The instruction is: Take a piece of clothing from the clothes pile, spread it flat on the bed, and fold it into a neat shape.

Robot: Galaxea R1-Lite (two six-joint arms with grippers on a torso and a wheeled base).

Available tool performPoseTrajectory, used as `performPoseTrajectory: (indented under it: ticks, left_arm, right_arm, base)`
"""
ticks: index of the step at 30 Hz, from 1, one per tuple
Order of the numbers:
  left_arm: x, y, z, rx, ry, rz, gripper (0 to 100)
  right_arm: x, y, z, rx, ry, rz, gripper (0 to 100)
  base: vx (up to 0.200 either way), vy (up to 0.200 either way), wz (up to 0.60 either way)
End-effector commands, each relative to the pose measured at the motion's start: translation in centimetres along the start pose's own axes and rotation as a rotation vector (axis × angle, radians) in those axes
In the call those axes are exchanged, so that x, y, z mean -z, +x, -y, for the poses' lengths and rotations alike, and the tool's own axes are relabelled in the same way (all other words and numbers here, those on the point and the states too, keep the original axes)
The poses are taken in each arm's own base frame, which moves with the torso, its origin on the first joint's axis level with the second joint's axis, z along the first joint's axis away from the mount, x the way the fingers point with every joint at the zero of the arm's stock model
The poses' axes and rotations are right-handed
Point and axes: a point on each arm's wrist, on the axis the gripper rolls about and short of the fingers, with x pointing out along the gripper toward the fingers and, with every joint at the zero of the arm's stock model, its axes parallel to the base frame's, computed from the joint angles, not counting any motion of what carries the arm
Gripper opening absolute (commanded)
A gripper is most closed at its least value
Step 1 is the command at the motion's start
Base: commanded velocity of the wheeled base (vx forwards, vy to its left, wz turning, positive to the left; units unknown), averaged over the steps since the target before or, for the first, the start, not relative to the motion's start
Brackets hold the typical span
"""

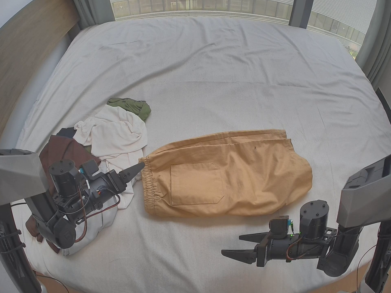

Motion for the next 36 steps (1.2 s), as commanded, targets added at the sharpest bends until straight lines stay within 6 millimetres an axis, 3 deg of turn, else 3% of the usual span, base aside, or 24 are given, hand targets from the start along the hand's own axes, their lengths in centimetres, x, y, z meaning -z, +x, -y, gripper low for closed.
performPoseTrajectory:
  ticks: [1, 5, 7, 8, 10, 15, 17, 18, 25, 36]
  left_arm:
    - [0.0, 0.1, -0.1, -0.002, -0.001, 0.000, 100]
    - [0.1, 0.0, -0.1, -0.003, -0.001, -0.001, 100]
    - [0.1, 0.0, -0.1, -0.003, -0.001, -0.001, 100]
    - [0.1, 0.0, -0.1, -0.003, -0.001, -0.001, 100]
    - [0.0, 0.1, -0.1, -0.002, -0.001, 0.000, 100]
    - [0.0, 0.1, -0.1, 0.000, 0.000, 0.003, 100]
    - [0.0, 0.1, -0.1, 0.000, 0.000, 0.003, 100]
    - [0.0, 0.1, -0.1, -0.002, 0.000, 0.003, 100]
    - [0.1, 0.2, -0.2, -0.003, -0.002, -0.002, 100]
    - [0.2, 0.2, -0.3, -0.006, -0.003, -0.006, 100]
  right_arm:
    - [-3.1, -1.2, -2.6, -0.090, -0.079, 0.133, 100]
    - [-6.3, -2.0, -3.7, -0.153, -0.080, 0.257, 100]
    - [-8.2, -2.3, -2.7, -0.130, -0.071, 0.333, 100]
    - [-8.2, -2.3, -2.7, -0.130, -0.071, 0.333, 100]
    - [-10.7, -3.1, 0.0, -0.042, -0.052, 0.405, 100]
    - [-13.9, -4.1, 5.7, 0.109, -0.008, 0.485, 100]
    - [-14.3, -4.4, 6.5, 0.127, -0.007, 0.502, 100]
    - [-15.3, -5.0, 8.4, 0.172, -0.002, 0.537, 100]
    - [-16.5, -6.8, 13.5, 0.281, 0.008, 0.607, 100]
    - [-17.0, -6.9, 17.2, 0.348, 0.001, 0.611, 100]
  base:
    - [0.000, 0.000, 0.00]
    - [0.000, 0.000, 0.00]
    - [0.000, 0.000, 0.00]
    - [0.000, 0.000, 0.00]
    - [0.000, 0.000, 0.00]
    - [0.000, 0.000, 0.00]
    - [0.000, 0.000, 0.00]
    - [0.000, 0.000, 0.00]
    - [0.000, 0.000, 0.00]
    - [0.000, 0.000, 0.00]
